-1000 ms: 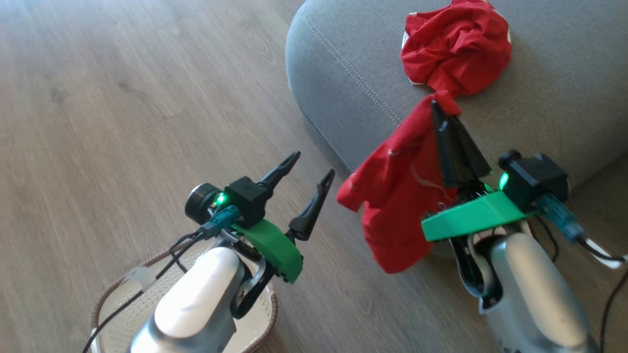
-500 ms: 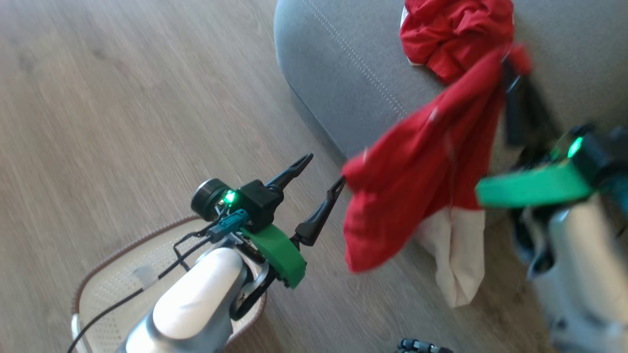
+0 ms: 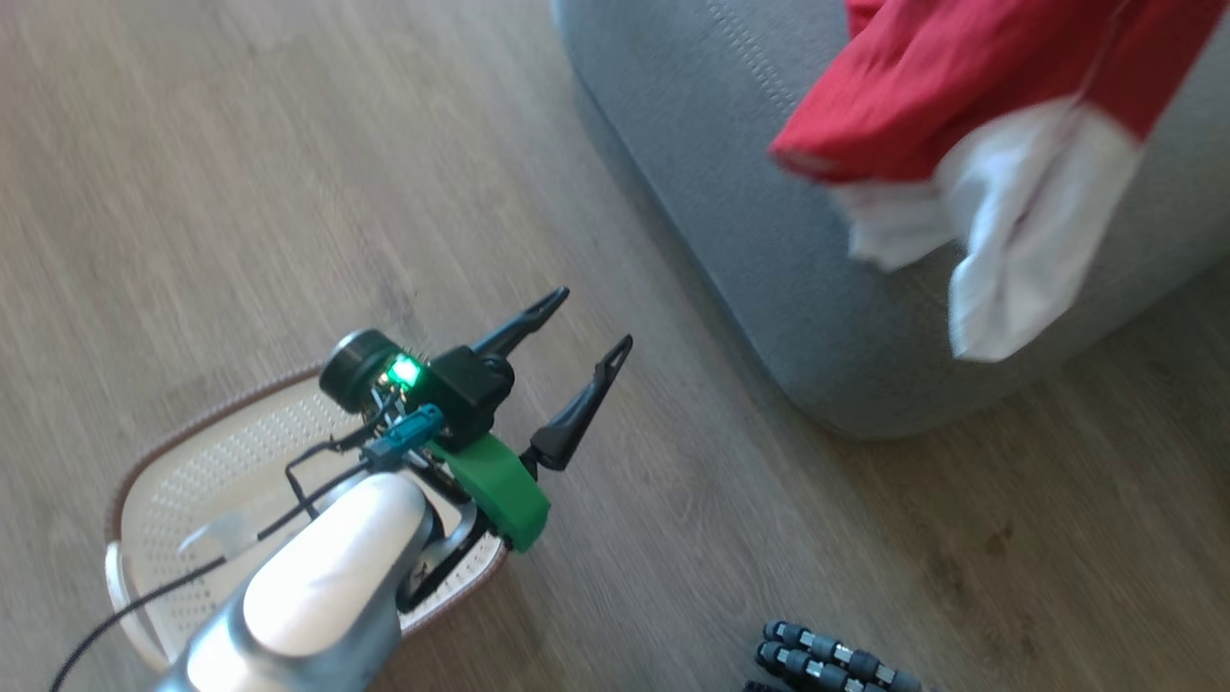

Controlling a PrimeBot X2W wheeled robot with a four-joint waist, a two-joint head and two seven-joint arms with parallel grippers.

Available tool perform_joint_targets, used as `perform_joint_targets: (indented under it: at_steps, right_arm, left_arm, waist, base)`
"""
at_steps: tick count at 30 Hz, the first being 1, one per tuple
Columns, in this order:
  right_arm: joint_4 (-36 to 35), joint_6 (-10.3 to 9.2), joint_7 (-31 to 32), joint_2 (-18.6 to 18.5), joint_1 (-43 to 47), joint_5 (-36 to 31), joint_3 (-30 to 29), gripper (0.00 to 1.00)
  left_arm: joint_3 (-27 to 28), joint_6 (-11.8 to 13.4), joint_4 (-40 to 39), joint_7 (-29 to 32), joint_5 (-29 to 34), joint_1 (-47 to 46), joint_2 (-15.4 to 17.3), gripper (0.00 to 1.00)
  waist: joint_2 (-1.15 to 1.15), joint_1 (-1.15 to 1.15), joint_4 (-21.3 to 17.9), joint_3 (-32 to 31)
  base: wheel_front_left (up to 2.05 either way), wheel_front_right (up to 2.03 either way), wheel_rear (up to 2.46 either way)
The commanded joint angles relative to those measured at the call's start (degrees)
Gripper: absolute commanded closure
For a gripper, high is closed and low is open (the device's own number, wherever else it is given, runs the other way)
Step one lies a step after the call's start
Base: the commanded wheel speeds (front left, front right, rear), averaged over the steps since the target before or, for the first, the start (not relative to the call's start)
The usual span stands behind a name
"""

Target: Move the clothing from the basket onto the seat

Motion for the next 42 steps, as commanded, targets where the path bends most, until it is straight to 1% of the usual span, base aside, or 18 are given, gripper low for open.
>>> perform_joint_targets:
  at_steps: [1, 4, 9, 13, 18, 21, 24, 26, 31, 37, 41, 42]
  right_arm:
    - [-0.17, 0.4, -0.26, -2.23, -4.06, -0.79, -1.28, 1.0]
    - [3.55, 0.4, 0.98, -4.86, -10.42, -2.7, -3.22, 1.0]
    - [9.44, 0.4, 4.58, -8.58, -21.9, -6.39, -8.77, 1.0]
    - [13.05, 0.4, 6.47, -9.8, -28.12, -9.12, -15.02, 1.0]
    - [16.14, 0.4, 8.94, -10.45, -31.22, -14.26, -24.89, 1.0]
    - [17.85, 0.4, 10.29, -8.14, -29.52, -16.1, -29.72, 1.0]
    - [19.42, 0.4, 10.31, -4.09, -26.02, -16.87, -33.36, 1.0]
    - [20.59, 0.4, 10.64, -2.06, -24.13, -17.27, -35.62, 1.0]
    - [23.47, 0.4, 12.11, 0.47, -21.47, -18.25, -40.0, 1.0]
    - [28.7, 0.4, 10.65, 3.44, -17.35, -17.5, -41.32, 1.0]
    - [33.64, 0.4, 9.03, 4.25, -14.62, -15.61, -40.06, 1.0]
    - [34.96, 0.4, 8.48, 4.29, -13.83, -15.07, -39.31, 0.94]
  left_arm:
    - [1.15, -0.36, -2.16, -0.29, 0.24, -3.22, 1.43, 0.0]
    - [0.46, -0.36, -2.13, -0.14, -0.05, -3.94, 2.63, 0.0]
    - [-0.99, -0.36, -2.28, 0.5, -0.5, -4.95, 4.24, 0.0]
    - [-2.25, -0.36, -2.4, 0.69, -0.8, -5.77, 4.98, 0.0]
    - [-4.86, -0.36, -2.39, 1.25, -0.99, -6.54, 5.9, 0.0]
    - [-5.5, -0.36, -2.16, 1.34, -1.29, -6.9, 6.57, 0.0]
    - [-5.44, -0.36, -1.86, 1.35, -1.4, -7.0, 7.33, 0.0]
    - [-5.68, -0.36, -1.76, 1.39, -1.43, -6.88, 7.57, 0.0]
    - [-5.68, -0.09, -1.46, 1.33, -1.66, -6.55, 8.0, 0.0]
    - [-5.5, 0.07, -0.88, 0.95, -1.9, -6.45, 8.35, 0.0]
    - [-5.22, 0.15, -0.16, 0.68, -2.11, -7.05, 7.86, 0.0]
    - [-5.23, 0.15, 0.08, 0.61, -2.17, -7.18, 7.66, 0.0]
  waist:
    - [0.0, -0.01, 1.54, 2.14]
    - [0.0, -0.01, 2.22, 4.38]
    - [0.0, -0.01, 3.74, 7.84]
    - [0.0, -0.01, 5.37, 10.43]
    - [0.0, -0.01, 7.61, 13.61]
    - [0.0, -0.01, 8.5, 15.79]
    - [0.0, -0.01, 8.92, 17.71]
    - [0.0, -0.01, 9.39, 18.66]
    - [0.0, -0.01, 10.26, 20.27]
    - [0.0, -0.01, 10.94, 21.32]
    - [0.0, -0.01, 11.49, 21.04]
    - [0.0, -0.01, 11.6, 20.83]
  base:
    - [0.0, 0.0, 0.0]
    - [0.0, 0.0, 0.0]
    - [0.0, 0.0, 0.0]
    - [0.0, 0.0, 0.0]
    - [0.0, 0.0, 0.0]
    - [0.0, 0.0, 0.0]
    - [0.0, 0.0, 0.0]
    - [0.0, 0.0, 0.0]
    - [0.0, 0.0, 0.0]
    - [0.0, 0.0, 0.0]
    - [0.0, 0.0, 0.0]
    - [0.0, 0.0, 0.0]
